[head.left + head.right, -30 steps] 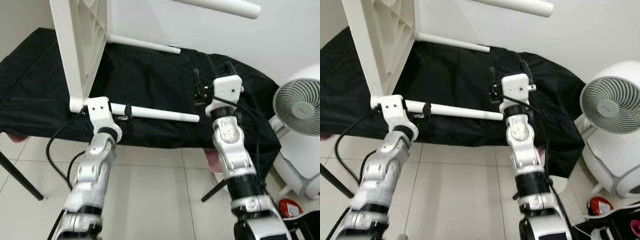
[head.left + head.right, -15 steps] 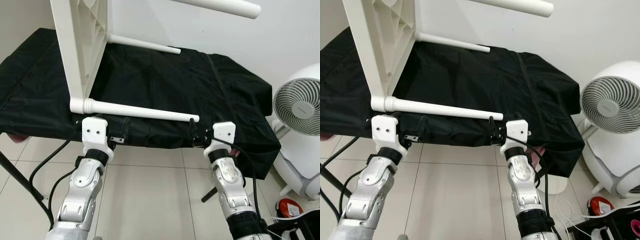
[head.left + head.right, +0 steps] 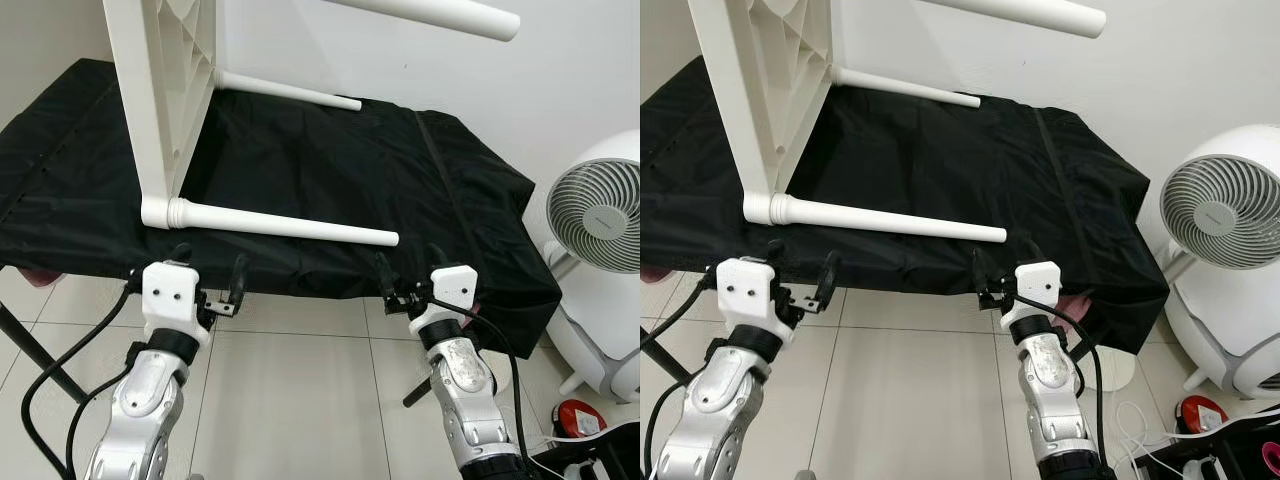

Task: Building children table

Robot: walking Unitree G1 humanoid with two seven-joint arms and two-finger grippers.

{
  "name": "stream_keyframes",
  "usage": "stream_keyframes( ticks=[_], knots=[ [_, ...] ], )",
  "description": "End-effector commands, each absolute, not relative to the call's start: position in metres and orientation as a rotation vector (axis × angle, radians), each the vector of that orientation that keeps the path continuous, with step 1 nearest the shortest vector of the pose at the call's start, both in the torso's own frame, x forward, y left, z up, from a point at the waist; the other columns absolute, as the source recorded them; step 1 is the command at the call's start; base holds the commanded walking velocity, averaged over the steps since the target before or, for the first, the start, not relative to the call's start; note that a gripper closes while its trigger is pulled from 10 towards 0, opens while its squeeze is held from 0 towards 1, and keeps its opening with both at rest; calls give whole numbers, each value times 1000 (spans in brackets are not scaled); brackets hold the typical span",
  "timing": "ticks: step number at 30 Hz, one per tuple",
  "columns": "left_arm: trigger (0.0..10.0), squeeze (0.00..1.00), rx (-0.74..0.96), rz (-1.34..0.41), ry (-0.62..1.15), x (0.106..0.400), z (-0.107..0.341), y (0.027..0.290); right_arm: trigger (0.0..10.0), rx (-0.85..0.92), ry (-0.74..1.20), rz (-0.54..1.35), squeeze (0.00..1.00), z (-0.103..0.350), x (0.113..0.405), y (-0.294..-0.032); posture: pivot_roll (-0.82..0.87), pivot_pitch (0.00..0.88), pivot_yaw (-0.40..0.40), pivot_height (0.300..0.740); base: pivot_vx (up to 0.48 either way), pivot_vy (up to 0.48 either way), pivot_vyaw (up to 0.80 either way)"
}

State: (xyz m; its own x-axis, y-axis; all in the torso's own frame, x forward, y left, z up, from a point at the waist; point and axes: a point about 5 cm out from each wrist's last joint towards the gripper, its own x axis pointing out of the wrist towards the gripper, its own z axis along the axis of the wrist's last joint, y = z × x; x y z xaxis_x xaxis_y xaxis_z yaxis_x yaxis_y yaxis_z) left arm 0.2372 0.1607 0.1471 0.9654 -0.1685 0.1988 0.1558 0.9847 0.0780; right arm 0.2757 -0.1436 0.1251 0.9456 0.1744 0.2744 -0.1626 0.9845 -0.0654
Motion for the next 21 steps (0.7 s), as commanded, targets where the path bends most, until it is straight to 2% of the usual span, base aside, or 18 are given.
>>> stream_keyframes(
  ticks=[1, 21],
  knots=[
    [10000, 0, 76, -196, -203, 238, 146, 159, 10000, -40, -274, 167, 0, 122, 275, -147, 59, 0, -115, 740, 0, 0, 0],
    [10000, 0, 71, -142, -200, 236, 146, 165, 10000, -55, -258, 196, 0, 119, 275, -145, 76, 0, -126, 740, 12, 0, 0]
  ],
)
